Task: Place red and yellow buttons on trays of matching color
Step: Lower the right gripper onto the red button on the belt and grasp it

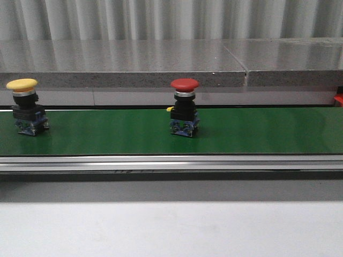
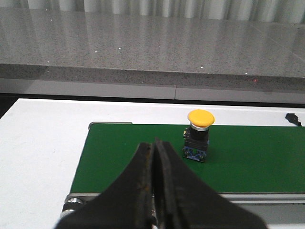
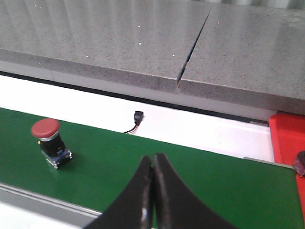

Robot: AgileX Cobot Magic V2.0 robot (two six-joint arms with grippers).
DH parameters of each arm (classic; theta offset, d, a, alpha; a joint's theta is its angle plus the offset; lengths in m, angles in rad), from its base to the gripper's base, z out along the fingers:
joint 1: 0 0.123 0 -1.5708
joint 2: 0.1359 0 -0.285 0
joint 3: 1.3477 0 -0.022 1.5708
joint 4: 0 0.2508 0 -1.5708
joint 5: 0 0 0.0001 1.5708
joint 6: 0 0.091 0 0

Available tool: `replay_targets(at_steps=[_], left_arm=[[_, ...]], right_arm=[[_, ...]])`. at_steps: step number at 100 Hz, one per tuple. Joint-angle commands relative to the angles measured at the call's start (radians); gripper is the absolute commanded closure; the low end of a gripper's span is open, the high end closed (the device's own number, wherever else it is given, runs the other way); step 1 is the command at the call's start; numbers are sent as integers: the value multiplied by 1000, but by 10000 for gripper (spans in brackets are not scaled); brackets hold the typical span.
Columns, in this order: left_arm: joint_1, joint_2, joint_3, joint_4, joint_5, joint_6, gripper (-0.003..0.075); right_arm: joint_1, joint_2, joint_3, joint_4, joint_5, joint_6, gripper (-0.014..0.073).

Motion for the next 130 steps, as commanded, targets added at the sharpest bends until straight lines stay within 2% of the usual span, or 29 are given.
replay_targets(at_steps=[1, 17, 24, 40, 59, 103, 130], left_arm=[[-7, 11, -24, 0, -71, 2, 741], [-7, 11, -24, 0, -71, 2, 741], [-7, 11, -24, 0, -71, 2, 741], [-7, 11, -24, 0, -71, 2, 741], [-7, 11, -24, 0, -71, 2, 741], [-7, 11, -24, 0, -71, 2, 741], [-7, 11, -24, 0, -71, 2, 741]], right_arm=[[-1, 2, -25, 46, -2, -3, 463], [-1, 2, -25, 84, 36, -3, 48], [-1, 2, -25, 89, 30, -3, -44], [-1, 56, -46, 107, 46, -2, -6], [14, 232, -134, 106, 86, -14, 0], [220, 668, -252, 100, -6, -153, 0], [334, 854, -307, 100, -85, -177, 0]])
